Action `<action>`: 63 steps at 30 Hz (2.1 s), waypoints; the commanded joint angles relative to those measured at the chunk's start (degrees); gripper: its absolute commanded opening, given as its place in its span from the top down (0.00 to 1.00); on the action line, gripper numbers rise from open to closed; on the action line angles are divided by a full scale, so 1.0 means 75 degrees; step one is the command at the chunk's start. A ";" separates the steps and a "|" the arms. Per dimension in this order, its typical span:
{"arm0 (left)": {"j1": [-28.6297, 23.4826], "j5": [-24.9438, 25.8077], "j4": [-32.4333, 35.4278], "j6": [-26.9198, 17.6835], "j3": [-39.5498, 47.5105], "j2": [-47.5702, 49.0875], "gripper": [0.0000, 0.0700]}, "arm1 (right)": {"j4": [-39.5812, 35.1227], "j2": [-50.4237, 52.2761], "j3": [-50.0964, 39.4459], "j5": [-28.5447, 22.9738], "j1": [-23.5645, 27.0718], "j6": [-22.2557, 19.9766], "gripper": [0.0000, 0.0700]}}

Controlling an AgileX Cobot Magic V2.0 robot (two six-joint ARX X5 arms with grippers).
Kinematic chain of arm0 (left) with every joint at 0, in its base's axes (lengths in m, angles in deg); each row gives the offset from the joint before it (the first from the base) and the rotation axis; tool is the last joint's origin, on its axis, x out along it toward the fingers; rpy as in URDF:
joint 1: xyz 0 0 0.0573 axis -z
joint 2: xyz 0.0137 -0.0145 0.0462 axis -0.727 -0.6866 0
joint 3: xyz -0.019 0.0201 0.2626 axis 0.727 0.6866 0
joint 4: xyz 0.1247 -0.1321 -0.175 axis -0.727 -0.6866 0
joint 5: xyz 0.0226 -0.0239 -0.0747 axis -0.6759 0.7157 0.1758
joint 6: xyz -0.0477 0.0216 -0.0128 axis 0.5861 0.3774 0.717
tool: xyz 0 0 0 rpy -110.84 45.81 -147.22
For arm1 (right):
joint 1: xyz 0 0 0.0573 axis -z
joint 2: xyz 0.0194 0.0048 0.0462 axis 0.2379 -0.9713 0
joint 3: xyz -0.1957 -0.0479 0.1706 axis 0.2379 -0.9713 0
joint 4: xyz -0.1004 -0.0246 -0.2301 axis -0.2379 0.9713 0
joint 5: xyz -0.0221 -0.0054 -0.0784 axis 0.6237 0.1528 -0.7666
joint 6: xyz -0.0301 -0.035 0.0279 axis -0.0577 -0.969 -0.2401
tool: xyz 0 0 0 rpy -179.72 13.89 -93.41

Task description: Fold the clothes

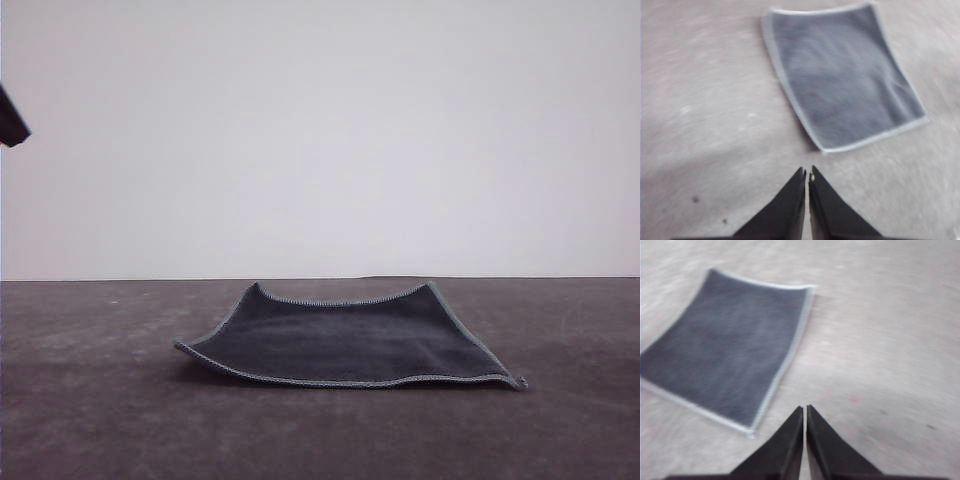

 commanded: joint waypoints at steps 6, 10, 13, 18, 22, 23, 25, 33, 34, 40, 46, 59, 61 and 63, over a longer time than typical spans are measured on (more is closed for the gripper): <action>0.0030 -0.0115 0.0095 -0.0313 -0.0134 -0.0047 0.93 | -0.0194 -0.0031 0.0105 -0.0023 -0.0063 -0.0088 0.95; 0.0033 -0.0107 0.0243 -0.0293 -0.0134 -0.0043 0.43 | -0.0201 -0.0031 0.0107 -0.0028 -0.0062 -0.0085 0.63; 0.0037 -0.0105 0.0277 -0.0275 -0.0134 -0.0041 0.38 | -0.0201 -0.0031 0.0106 -0.0026 -0.0062 -0.0086 0.60; 0.0041 -0.0103 0.0264 -0.0276 -0.0134 -0.0041 0.38 | -0.0166 -0.0031 0.0105 -0.0021 -0.0062 -0.0083 0.60; 0.0049 -0.0104 0.0212 0.0538 -0.0134 -0.0049 0.39 | -0.0134 -0.0033 0.0105 -0.0028 -0.0062 0.0185 0.60; 0.0049 -0.0102 0.0208 0.0763 -0.0134 -0.0053 0.39 | -0.0143 -0.0039 0.0105 -0.0032 -0.0062 0.0330 0.60; 0.0043 -0.0106 0.0202 0.1004 -0.0138 -0.0088 0.39 | -0.0147 -0.0124 0.0121 -0.0031 -0.0046 0.0759 0.60; -0.0012 0.0208 -0.0013 0.1548 -0.0571 -0.0909 0.39 | 0.0269 -0.1358 0.0769 0.0344 0.0060 0.2239 0.60; -0.0013 0.0270 -0.0024 0.1554 -0.0655 -0.1099 0.39 | 0.0265 -0.1568 0.0873 0.0391 0.0060 0.2258 0.60; -0.0012 0.0597 0.0075 0.1495 -0.1184 -0.2520 0.39 | 0.0148 -0.3043 0.1452 0.0706 0.0061 0.2088 0.60; -0.0012 0.0980 0.1241 0.1475 -0.1472 -0.3904 0.39 | -0.1010 -0.4526 0.1547 0.1319 0.0089 0.1939 0.60; -0.0012 0.1113 0.2729 0.1351 -0.2886 -0.6886 0.39 | -0.2872 -0.7549 0.2444 0.2166 0.0421 0.1968 0.58; -0.0012 0.1110 0.2784 0.1316 -0.3197 -0.7304 0.39 | -0.2893 -0.7917 0.2748 0.2177 0.0460 0.1964 0.55; -0.0012 0.1110 0.2786 0.1316 -0.3538 -0.7735 0.39 | -0.2890 -0.8255 0.3062 0.2189 0.0491 0.1954 0.53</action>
